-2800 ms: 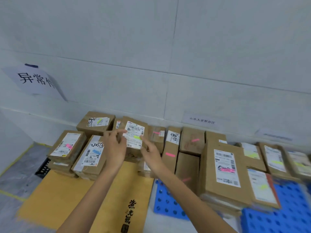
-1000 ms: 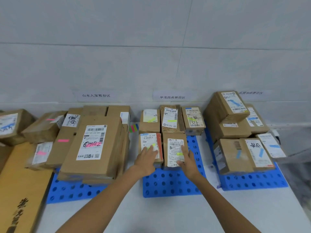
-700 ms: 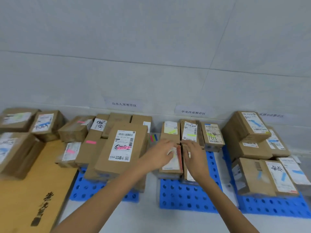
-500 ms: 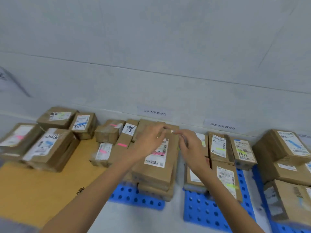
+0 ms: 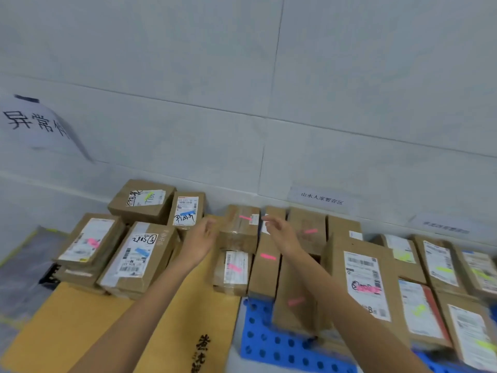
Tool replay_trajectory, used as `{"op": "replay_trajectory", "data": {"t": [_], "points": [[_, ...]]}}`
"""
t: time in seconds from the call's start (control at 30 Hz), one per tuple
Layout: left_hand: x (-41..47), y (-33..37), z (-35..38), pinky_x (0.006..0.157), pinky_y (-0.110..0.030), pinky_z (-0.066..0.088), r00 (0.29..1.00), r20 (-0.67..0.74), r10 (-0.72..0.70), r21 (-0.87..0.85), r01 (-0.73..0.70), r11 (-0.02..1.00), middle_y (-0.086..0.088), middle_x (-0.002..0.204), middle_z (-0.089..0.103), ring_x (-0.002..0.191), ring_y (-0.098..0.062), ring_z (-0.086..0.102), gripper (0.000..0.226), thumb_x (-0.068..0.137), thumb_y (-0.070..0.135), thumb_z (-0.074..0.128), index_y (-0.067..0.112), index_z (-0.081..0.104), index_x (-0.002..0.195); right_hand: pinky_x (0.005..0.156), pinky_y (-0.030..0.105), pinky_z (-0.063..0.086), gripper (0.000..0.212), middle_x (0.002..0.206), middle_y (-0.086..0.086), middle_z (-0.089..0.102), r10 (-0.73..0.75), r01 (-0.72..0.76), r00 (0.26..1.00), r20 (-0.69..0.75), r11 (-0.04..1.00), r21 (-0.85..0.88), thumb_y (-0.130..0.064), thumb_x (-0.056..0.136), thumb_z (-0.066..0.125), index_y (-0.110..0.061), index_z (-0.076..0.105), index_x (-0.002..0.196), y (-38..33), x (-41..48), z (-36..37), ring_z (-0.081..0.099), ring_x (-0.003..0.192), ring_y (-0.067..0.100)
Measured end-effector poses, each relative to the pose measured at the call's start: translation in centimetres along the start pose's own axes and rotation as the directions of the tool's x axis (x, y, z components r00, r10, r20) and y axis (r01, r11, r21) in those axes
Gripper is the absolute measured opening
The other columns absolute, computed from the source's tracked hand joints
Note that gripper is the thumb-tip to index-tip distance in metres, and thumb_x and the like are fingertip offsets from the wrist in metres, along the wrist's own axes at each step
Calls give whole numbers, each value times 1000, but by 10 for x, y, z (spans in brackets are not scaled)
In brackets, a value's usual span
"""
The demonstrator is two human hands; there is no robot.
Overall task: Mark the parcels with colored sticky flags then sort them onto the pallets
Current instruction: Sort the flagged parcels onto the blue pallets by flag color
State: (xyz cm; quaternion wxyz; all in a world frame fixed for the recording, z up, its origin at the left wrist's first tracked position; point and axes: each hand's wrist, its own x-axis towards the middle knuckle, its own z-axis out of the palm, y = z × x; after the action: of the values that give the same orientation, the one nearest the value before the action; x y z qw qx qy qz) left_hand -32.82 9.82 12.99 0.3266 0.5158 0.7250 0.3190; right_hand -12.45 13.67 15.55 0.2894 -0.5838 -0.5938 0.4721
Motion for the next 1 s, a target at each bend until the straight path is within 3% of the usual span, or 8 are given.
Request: {"op": "replay_trajectory", "data": {"t": [0.07, 0.23, 0.33, 0.5, 0.57, 0.73, 0.87, 1.0], "points": [[26, -15, 2, 99, -30, 37, 993, 73, -89, -25, 91, 996, -8, 136, 51, 126, -22, 47, 40, 95, 9, 48, 11, 45, 134, 76, 24, 42, 34, 119, 7, 56, 184, -184, 983, -23, 982, 33, -8, 95, 41, -12, 54, 126, 2, 25, 23, 56, 88, 21], [60, -32, 24, 104, -31, 33, 945, 281, -166, -145, 212, 966, -7, 143, 43, 133, -23, 39, 50, 96, 10, 47, 11, 33, 144, 81, 24, 39, 38, 133, 13, 49, 334, -334, 942, -7, 942, -24, -12, 99, 38, -12, 41, 137, 23, 53, 65, 51, 109, 24], [71, -43, 35, 98, -28, 38, 939, 286, -193, -196, 255, 947, -9, 136, 51, 126, -22, 47, 39, 98, 11, 43, 8, 43, 137, 83, 21, 40, 43, 131, 8, 50, 335, -335, 942, -23, 942, 28, -4, 97, 40, -14, 39, 138, 36, 53, 84, 49, 102, 14], [77, -52, 32, 105, -34, 37, 974, 149, -172, -268, 207, 941, -1, 121, 55, 124, -22, 46, 28, 100, 18, 40, 15, 58, 121, 100, 43, 45, 38, 124, 6, 53, 363, -340, 922, -131, 925, 170, -11, 97, 44, -12, 42, 136, 37, 50, 96, 53, 114, 23], [76, -54, 25, 98, -33, 42, 988, 98, -118, -270, 141, 952, 7, 103, 57, 111, -18, 52, 24, 99, 24, 41, 20, 63, 107, 98, 46, 47, 30, 114, 2, 58, 373, -326, 913, -164, 910, 255, -15, 97, 46, -13, 50, 127, 32, 46, 97, 56, 111, 23], [65, -50, 15, 80, -33, 55, 997, 20, -81, -373, 82, 924, -2, 100, 61, 95, -16, 61, 20, 91, 32, 57, 14, 52, 99, 85, 43, 55, 23, 101, -1, 64, 351, -236, 916, -197, 865, 443, -10, 96, 48, -13, 57, 117, 12, 26, 98, 63, 95, 17], [46, -32, 16, 70, -14, 44, 995, 73, -64, -442, 90, 892, 5, 98, 57, 93, -7, 55, 23, 89, 24, 62, 10, 49, 102, 89, 45, 53, 28, 102, 0, 63, 333, -190, 894, -300, 888, 418, -6, 95, 49, -18, 53, 120, 13, 4, 82, 62, 99, 19], [36, -11, 34, 79, -20, 48, 984, 175, -7, -458, 88, 885, 4, 107, 58, 101, -9, 56, 20, 90, 23, 60, 14, 52, 106, 87, 44, 54, 32, 104, -1, 63, 311, -164, 850, -425, 924, 347, -7, 95, 48, -21, 53, 123, 20, -13, 53, 61, 98, 16]]}}
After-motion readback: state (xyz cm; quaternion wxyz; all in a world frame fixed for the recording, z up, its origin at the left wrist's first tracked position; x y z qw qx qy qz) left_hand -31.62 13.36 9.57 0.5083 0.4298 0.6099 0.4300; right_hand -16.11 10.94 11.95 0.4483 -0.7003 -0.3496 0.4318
